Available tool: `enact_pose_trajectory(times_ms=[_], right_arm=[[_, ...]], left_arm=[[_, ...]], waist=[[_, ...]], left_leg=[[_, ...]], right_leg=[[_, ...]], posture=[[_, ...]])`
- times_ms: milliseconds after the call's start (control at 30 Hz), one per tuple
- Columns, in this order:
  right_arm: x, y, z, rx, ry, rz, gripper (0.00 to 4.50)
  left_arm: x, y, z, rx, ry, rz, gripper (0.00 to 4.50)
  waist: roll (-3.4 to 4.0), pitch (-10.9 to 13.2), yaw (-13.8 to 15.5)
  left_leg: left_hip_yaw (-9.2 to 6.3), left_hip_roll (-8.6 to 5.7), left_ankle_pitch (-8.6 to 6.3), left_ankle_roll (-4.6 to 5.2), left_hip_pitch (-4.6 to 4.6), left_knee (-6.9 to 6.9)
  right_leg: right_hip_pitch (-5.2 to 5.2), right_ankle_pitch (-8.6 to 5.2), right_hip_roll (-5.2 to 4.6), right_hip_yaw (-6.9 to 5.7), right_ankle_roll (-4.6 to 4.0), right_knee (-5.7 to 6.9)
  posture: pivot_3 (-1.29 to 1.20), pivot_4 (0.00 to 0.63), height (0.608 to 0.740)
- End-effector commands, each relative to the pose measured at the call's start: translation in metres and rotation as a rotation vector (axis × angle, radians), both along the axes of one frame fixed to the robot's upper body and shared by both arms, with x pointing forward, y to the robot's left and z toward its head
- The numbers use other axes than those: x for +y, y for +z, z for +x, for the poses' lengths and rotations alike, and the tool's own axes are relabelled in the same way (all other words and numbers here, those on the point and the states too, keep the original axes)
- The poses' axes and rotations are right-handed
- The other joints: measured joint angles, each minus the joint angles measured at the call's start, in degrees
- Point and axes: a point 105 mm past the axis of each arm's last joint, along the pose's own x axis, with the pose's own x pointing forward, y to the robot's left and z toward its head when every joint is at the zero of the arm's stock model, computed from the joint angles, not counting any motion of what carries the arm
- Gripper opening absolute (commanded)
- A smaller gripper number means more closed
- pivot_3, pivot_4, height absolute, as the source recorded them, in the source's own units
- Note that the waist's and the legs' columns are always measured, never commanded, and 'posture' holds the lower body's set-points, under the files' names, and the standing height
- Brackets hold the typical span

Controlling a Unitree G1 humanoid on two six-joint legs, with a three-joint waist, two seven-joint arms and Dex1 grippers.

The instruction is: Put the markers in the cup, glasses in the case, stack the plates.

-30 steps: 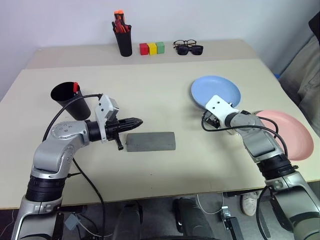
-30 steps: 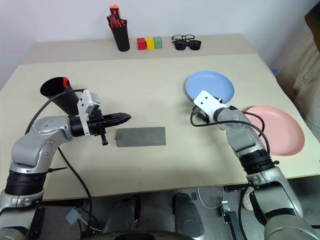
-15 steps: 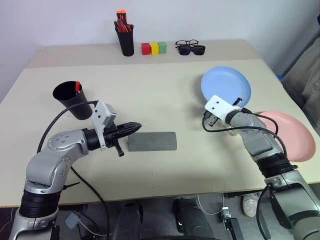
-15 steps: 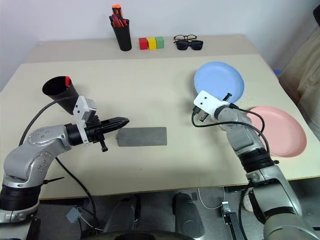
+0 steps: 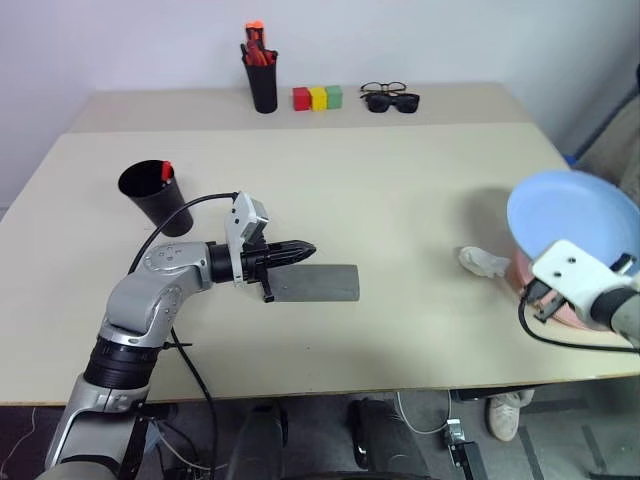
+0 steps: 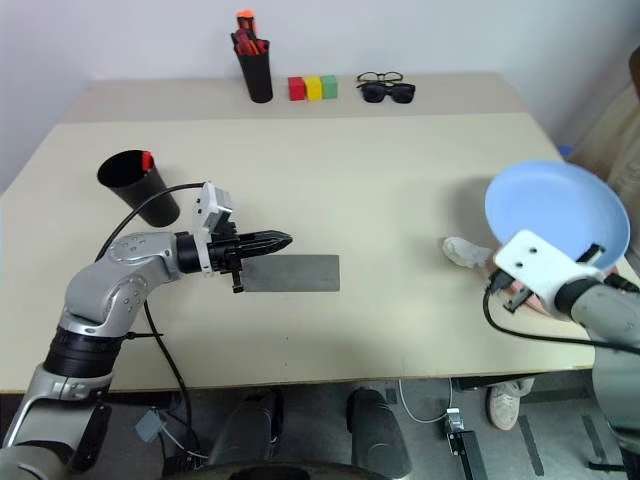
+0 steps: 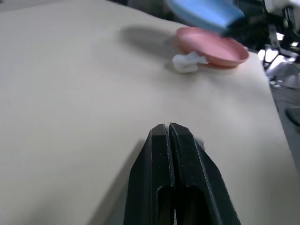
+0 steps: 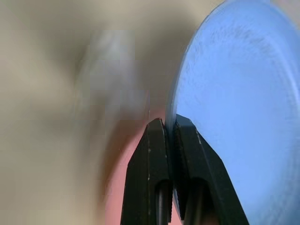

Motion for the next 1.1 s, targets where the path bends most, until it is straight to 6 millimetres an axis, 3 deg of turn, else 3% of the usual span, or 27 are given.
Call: enact_pose_trajectory(times_ms=[33,167,300,400,533,733,833,967,1000,1100], right_arm=[[-0.005,0.013,-0.001,-0.048,-0.019,-0.018,1.46],[0.019,0.016,0.012,-0.092,0.074,0.023,3.54],[0.049,0.005,0.029,-0.106,0.172,0.103,3.54],[0.057,-0.005,0.043,-0.105,0.189,0.088,3.54],[0.051,-0.02,0.063,-0.089,0.136,0.082,3.54],[0.034,-0.038,0.075,-0.058,0.067,0.029,3.54],[0.033,-0.035,0.077,-0.078,0.067,0.033,2.27],[0.036,-0.022,0.08,-0.135,0.067,0.033,0.24],[0.036,-0.016,0.08,-0.155,0.072,0.016,0.05],[0.036,0.003,0.076,-0.208,0.08,-0.017,0.05]], left_arm=[[-0.005,0.004,-0.002,-0.044,-0.028,0.002,0.0],[-0.002,0.005,-0.004,-0.044,-0.005,-0.008,0.0],[0.007,0.003,-0.009,-0.038,0.027,0.004,0.0],[0.011,0.003,-0.01,-0.04,0.051,0.012,0.0],[0.014,0.005,-0.012,-0.042,0.087,-0.002,0.0],[0.017,0.004,-0.014,-0.037,0.115,-0.005,0.0],[0.017,0.003,-0.015,-0.031,0.121,-0.008,0.0],[0.015,0.002,-0.014,-0.026,0.114,-0.009,0.0],[0.014,0.002,-0.013,-0.025,0.112,-0.01,0.0],[0.014,0.001,-0.011,-0.022,0.109,-0.009,0.0]], waist=[[0.02,0.0,-0.7],[0.03,0.0,-0.8],[0.02,0.0,-0.7],[0.02,0.0,-0.4],[0.02,0.0,-0.2],[0.02,0.0,-0.2],[0.03,0.0,-0.1],[0.03,0.0,-0.2],[0.03,0.0,-0.2],[0.06,0.0,-0.4]], left_leg=[[0.0,0.0,0.0,0.0,0.02,0.0],[-0.03,0.03,0.0,0.0,0.05,-0.01],[-0.06,0.03,0.0,0.0,0.05,-0.01],[-0.06,0.01,0.0,0.0,0.01,-0.01],[-0.04,-0.01,0.0,0.0,-0.06,0.11],[-0.06,0.0,-0.01,0.01,-0.03,0.12],[-0.06,0.0,-0.01,0.02,-0.01,0.16],[-0.06,-0.01,-0.01,0.02,-0.01,0.16],[-0.06,0.0,-0.01,0.02,-0.01,0.16],[-0.06,0.0,-0.02,0.02,0.0,0.16]], right_leg=[[0.01,0.0,0.0,0.0,0.0,0.01],[0.01,-0.01,0.05,0.0,-0.01,0.05],[0.05,-0.02,0.04,-0.02,0.01,0.03],[0.05,-0.03,0.0,-0.02,0.02,0.01],[0.05,-0.03,-0.05,-0.03,0.03,-0.02],[0.1,-0.03,-0.03,-0.04,0.04,0.0],[0.16,-0.03,-0.04,-0.04,0.04,-0.01],[0.15,-0.03,-0.04,-0.04,0.04,-0.01],[0.15,-0.03,-0.03,-0.04,0.04,0.0],[0.15,-0.03,-0.02,-0.04,0.04,0.01]], posture=[[0.0,0.15,0.74],[0.0,0.15,0.74],[0.0,0.15,0.74],[0.0,0.15,0.74],[0.0,0.15,0.74],[0.0,0.15,0.74],[0.0,0.15,0.74],[0.0,0.15,0.74],[0.0,0.15,0.74],[0.0,0.15,0.74]])
